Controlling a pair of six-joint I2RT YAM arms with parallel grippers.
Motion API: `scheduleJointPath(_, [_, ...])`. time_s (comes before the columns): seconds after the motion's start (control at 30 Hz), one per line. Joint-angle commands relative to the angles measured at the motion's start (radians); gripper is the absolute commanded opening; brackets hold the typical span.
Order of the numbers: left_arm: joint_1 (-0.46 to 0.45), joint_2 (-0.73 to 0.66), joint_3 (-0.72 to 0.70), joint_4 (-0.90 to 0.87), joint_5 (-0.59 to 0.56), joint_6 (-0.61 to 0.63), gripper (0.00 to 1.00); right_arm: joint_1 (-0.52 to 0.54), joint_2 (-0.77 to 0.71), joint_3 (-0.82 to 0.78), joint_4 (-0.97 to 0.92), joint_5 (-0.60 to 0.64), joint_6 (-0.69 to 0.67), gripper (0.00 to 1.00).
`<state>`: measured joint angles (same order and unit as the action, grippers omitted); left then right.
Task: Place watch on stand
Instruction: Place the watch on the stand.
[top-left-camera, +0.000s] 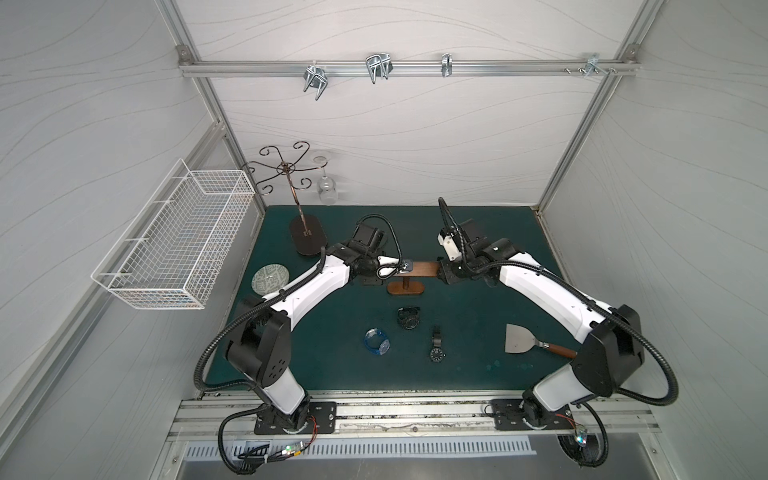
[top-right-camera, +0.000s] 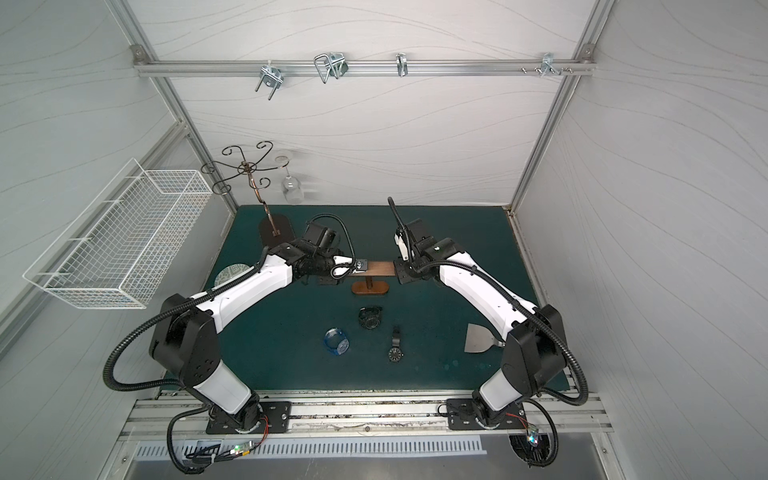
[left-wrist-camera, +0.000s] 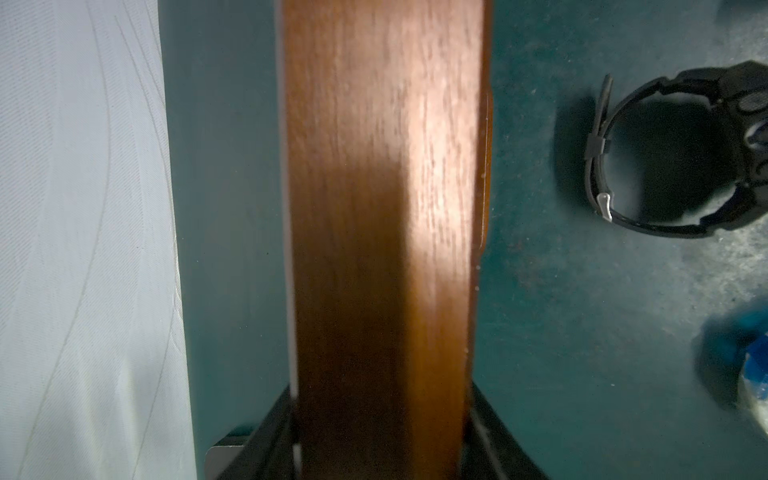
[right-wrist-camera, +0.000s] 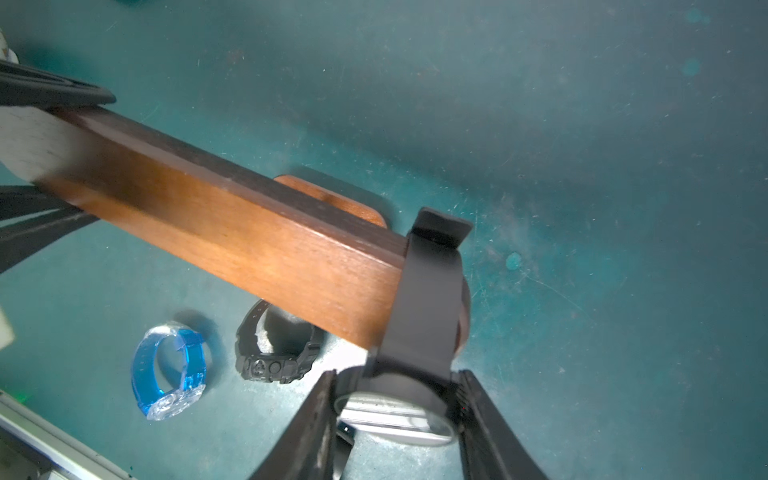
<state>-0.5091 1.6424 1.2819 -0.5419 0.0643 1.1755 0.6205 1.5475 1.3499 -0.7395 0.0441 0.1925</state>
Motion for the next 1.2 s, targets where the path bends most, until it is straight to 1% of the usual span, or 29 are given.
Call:
scheduleJointPath(0.0, [-0.012, 0.014, -0.018, -0.076, 0.032, 0.01, 0.5, 0.011, 0.028, 0.053, -0.029, 0.005, 0.007, 0.37])
scheduleJointPath(0.33, [-0.012, 0.009, -0.024, -0.075, 0.032, 0.01, 0.5, 0.021, 0.064, 0.084, -0.026, 0.002, 0.003, 0.37])
scheduleJointPath(1.17, [-0.005, 0.02, -0.02, -0.074, 0.032, 0.012, 0.5, 0.09, 0.166, 0.186, -0.026, -0.022, 0.013, 0.37])
